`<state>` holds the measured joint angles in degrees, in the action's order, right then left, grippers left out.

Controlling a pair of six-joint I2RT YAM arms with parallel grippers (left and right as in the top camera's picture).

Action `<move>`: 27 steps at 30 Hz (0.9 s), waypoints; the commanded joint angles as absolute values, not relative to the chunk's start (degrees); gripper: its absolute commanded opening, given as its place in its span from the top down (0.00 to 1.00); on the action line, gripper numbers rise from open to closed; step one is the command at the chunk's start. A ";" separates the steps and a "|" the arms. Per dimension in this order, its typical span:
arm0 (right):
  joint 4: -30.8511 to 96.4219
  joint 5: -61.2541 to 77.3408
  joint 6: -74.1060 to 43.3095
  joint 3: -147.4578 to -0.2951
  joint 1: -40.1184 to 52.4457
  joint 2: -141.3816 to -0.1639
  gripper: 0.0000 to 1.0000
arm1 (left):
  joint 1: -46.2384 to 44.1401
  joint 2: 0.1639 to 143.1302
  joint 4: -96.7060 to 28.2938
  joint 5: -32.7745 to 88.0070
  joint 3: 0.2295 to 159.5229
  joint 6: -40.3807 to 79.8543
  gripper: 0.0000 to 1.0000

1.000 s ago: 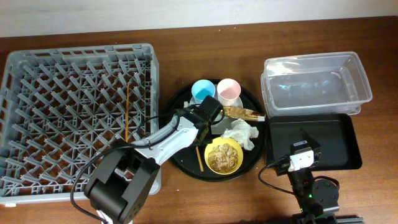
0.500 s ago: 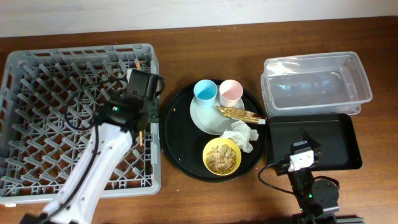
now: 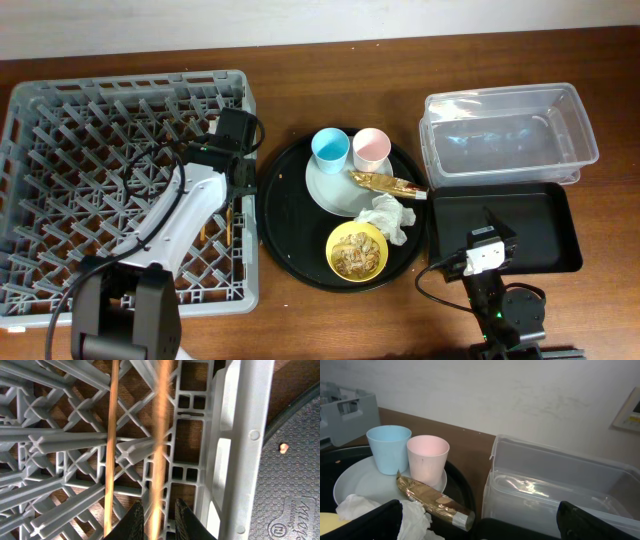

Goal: Sort waste into correct bins and load items into the dishwasher rack
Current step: 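Place the chopstick upright in the dish rack with the left gripper, then reach the right gripper to the yellow bowl and grasp its rim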

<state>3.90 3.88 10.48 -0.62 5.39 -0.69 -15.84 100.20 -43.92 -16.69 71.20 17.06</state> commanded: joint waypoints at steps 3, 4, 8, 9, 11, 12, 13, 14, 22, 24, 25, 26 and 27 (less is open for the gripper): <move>4.16 3.60 10.00 -0.32 5.13 -0.36 0.01 | -14.83 98.08 -44.45 -19.29 72.20 17.06 0.78; 4.16 3.60 10.00 -0.32 5.13 -0.36 0.01 | -14.83 95.26 -44.49 -19.27 72.77 17.06 0.78; 4.16 3.60 10.00 -0.32 5.13 -0.36 0.01 | -14.83 82.11 -47.94 -3.25 73.03 17.10 0.01; 4.16 3.60 10.00 -0.32 5.13 -0.36 0.01 | -14.83 77.58 -49.41 4.97 73.03 17.08 0.01; 4.16 3.60 10.00 -0.32 5.13 -0.36 0.01 | -14.83 72.49 -53.47 7.29 73.03 17.08 0.01; 4.16 3.60 10.00 -0.32 5.13 -0.36 0.01 | -14.85 70.89 -54.57 7.29 73.03 17.08 0.01; 4.14 3.68 9.98 -0.32 5.13 -0.36 0.01 | -14.83 70.35 -55.07 7.29 73.03 17.08 0.01; 4.12 4.21 9.98 -0.32 5.13 -0.36 0.01 | -14.83 70.39 -55.07 7.29 73.01 17.08 0.00; 12.80 9.78 -3.64 -19.18 5.17 -3.99 0.01 | -14.83 70.37 -55.07 7.29 73.01 17.08 0.01; 26.68 9.89 -3.49 -31.77 5.17 -13.19 0.01 | -14.83 70.37 -55.16 7.29 73.01 17.08 0.01; 38.63 9.89 -3.51 -41.39 5.17 -21.39 0.01 | -14.83 70.37 -55.18 7.29 73.01 17.08 0.01; 45.43 9.98 -3.51 -47.03 5.17 -26.17 0.01 | -14.83 70.37 -55.20 7.29 73.01 17.08 0.01; 59.16 12.34 -3.53 -59.16 5.17 -36.47 0.01 | -14.83 70.37 -55.20 7.29 73.01 17.08 0.01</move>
<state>44.27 10.37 -3.05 -44.95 5.39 -25.36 -15.03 70.91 -55.20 6.72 72.36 17.17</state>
